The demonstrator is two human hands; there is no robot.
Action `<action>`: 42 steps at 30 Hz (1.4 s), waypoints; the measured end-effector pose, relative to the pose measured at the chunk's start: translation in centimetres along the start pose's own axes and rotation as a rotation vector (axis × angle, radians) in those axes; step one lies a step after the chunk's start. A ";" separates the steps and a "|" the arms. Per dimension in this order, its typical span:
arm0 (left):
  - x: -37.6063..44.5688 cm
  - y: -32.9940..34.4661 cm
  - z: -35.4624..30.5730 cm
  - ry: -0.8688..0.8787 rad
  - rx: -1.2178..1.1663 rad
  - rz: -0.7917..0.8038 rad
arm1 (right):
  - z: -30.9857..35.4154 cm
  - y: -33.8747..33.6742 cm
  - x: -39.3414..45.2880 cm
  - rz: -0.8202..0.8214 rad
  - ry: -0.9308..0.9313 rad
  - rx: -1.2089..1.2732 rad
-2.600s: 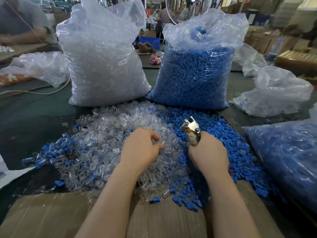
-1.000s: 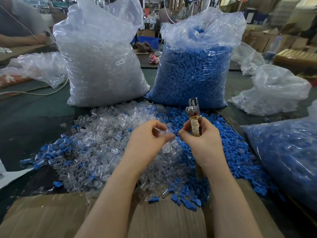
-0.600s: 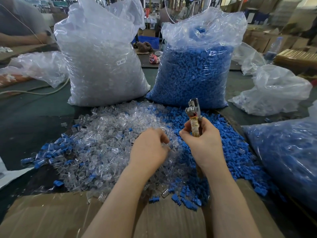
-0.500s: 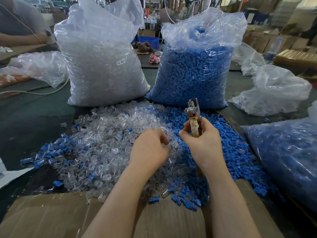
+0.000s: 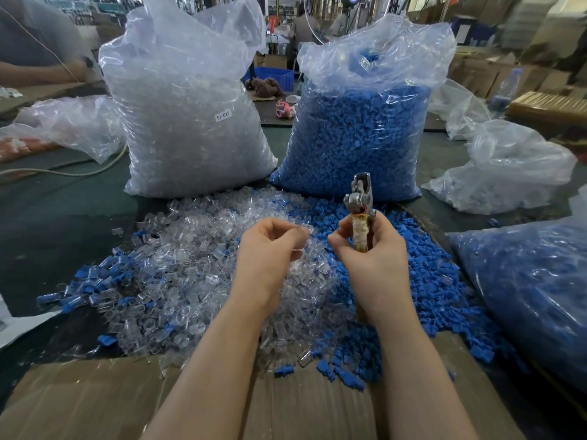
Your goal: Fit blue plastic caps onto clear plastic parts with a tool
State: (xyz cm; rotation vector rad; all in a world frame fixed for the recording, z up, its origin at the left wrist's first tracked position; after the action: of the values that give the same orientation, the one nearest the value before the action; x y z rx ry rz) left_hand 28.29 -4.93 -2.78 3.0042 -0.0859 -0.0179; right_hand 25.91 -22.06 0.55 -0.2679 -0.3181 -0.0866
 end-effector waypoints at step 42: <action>-1.3 1.0 -1.9 0.122 0.148 -0.059 | 1.2 0.7 -0.3 0.006 -0.006 -0.222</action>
State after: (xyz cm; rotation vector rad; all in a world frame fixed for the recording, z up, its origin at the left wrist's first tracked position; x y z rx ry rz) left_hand 27.01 -5.57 -0.78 3.1453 0.0144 0.1723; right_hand 25.37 -21.00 1.37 -0.4893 -0.3136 -0.1150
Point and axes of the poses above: each hand's wrist, its own x-axis towards the middle knuckle, its own y-axis out of the palm, z = x × y, the point moved 9 cm from there along x, towards the middle knuckle, and after that the axes turned 11 degrees about z, right-handed, at the moved point
